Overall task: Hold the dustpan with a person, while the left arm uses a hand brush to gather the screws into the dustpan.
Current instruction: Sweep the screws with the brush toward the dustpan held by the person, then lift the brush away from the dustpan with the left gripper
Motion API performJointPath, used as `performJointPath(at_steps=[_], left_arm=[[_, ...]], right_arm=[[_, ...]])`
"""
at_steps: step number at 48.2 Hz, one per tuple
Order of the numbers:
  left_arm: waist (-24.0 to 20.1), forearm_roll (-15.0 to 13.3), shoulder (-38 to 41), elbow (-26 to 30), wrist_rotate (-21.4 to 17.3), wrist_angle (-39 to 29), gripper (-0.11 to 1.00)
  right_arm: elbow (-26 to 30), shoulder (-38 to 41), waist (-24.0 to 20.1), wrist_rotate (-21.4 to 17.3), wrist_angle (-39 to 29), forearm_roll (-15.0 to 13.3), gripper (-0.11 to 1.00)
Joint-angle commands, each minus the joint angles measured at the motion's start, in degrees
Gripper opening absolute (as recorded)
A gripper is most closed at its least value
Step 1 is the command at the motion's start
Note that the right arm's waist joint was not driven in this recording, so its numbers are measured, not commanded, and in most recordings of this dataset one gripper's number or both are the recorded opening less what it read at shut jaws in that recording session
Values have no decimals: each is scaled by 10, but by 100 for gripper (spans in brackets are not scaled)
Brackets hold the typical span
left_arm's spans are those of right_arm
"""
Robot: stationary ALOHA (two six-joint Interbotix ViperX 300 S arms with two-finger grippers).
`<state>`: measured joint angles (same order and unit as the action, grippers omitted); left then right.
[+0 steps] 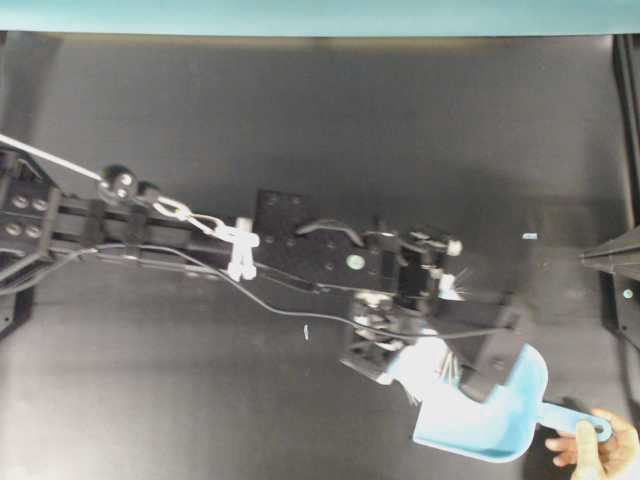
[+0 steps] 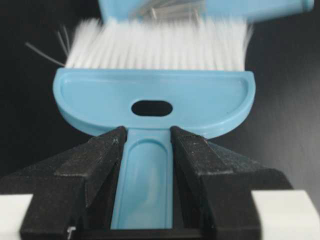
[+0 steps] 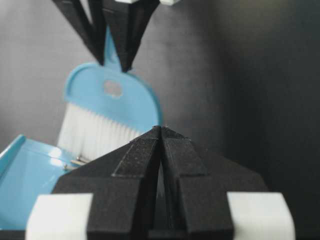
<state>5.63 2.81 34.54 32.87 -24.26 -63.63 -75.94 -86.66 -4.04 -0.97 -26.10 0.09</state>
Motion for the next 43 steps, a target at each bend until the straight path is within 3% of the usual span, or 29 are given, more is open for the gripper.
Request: performJointPath(at_steps=[1,9,21,34,43], left_arm=[[9,-1,18,32,1,20,30],[12,-1,52,65,1,34,30],[12,-1,57,73,2,69,30],[12,-1,-10,75,4,98,30],[11,0,-68,32,4,87,30]], right_arm=[[4,4,0,3,3,0,0],[4,4,0,3,3,0,0],[4,4,0,3,3,1,0],[4,4,0,3,3,0,0],[4,4,0,3,3,0,0]])
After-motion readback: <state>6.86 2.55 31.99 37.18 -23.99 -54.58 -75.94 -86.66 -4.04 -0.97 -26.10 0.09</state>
